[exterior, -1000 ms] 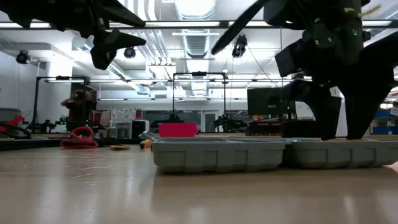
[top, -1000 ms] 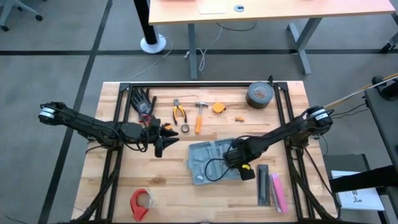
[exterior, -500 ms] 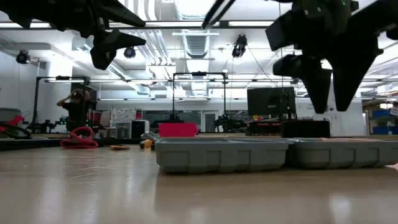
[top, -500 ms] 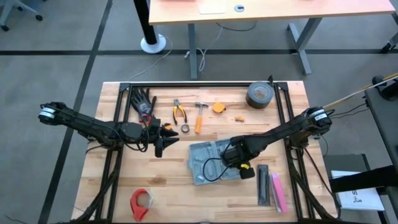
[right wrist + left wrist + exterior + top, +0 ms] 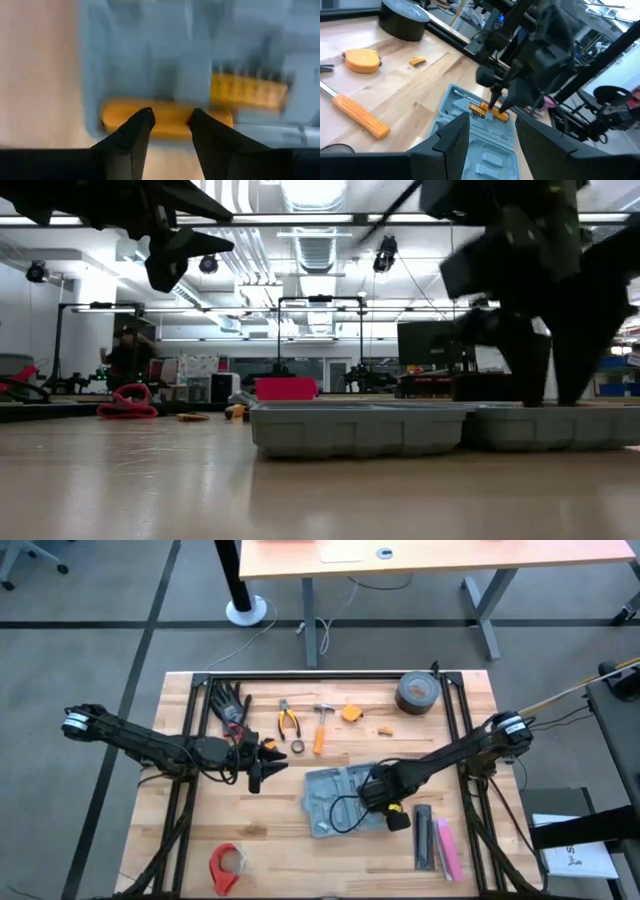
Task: Prefit tool cases
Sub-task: Put the nut driver into the gray tool box
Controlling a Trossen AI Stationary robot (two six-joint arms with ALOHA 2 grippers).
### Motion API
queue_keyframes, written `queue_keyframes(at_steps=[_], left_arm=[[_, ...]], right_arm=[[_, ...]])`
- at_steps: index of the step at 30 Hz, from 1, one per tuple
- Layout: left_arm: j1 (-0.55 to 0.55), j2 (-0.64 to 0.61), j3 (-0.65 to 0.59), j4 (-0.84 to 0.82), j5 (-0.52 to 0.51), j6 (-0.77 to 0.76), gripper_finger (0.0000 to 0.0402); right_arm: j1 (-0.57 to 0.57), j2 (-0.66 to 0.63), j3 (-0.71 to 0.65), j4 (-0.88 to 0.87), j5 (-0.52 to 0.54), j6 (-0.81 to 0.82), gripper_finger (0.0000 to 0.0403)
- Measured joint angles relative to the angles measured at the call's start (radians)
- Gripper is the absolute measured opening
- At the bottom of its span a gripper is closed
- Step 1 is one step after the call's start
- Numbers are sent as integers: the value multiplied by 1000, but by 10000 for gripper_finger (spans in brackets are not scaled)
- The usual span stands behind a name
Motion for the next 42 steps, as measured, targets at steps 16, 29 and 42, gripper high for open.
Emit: queue_keyframes(at_steps=[16, 29, 42], left_arm=[[-6, -6, 0, -1, 15, -8, 168], [-6, -6, 0, -6, 25, -8, 168], [-6, -6, 0, -5, 25, -22, 168]], right_arm=[[-17, -63, 135, -202, 67, -6, 83], [-19, -138, 257, -407, 103, -136, 134], [-22, -126, 113, -302, 97, -231, 163]])
